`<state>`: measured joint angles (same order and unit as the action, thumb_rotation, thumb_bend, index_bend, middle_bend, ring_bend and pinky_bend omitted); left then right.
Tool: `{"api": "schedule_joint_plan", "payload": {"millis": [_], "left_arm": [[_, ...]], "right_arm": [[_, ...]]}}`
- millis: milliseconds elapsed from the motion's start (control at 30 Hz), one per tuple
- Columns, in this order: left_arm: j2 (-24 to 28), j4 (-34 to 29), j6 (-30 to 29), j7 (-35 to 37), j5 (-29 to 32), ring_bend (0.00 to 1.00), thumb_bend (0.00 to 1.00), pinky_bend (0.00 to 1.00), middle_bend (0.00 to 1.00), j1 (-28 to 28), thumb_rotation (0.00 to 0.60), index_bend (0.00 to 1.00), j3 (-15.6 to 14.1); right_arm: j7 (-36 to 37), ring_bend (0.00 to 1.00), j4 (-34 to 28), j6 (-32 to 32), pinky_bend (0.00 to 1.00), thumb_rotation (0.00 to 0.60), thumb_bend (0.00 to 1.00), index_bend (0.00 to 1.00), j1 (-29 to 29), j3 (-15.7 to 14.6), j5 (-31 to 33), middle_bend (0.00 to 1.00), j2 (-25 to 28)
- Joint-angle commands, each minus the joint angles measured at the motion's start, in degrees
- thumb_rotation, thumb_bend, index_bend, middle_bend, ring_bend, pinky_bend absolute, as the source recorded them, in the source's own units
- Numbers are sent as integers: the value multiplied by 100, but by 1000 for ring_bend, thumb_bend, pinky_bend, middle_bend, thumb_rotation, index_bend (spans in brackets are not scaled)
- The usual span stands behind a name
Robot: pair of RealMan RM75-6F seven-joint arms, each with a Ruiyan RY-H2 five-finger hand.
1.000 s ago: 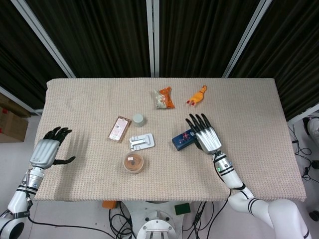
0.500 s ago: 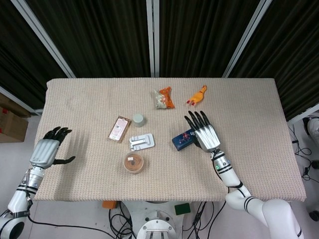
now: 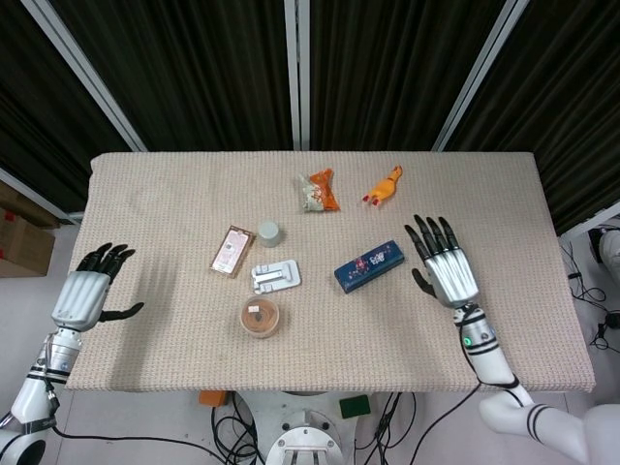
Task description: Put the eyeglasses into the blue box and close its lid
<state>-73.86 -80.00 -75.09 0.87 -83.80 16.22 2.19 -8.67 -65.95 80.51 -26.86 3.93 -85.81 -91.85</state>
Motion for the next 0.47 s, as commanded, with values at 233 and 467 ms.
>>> {"api": "schedule_joint_plan", "payload": {"millis": [233,467], "left_arm": [[34,-161,-527,-248,-122,52,131,158,99,-282,426,145,-12],[161,-306,-648,-373,-154,51,131,158,99,-389,398,144,-36]], "right_arm": [[-815,0,-2503,515,0,600,328,0,1636,-627,827,0,2445],[-748,0,-2438,568,0,600,337,0,1803,-611,644,0,2423]]}}
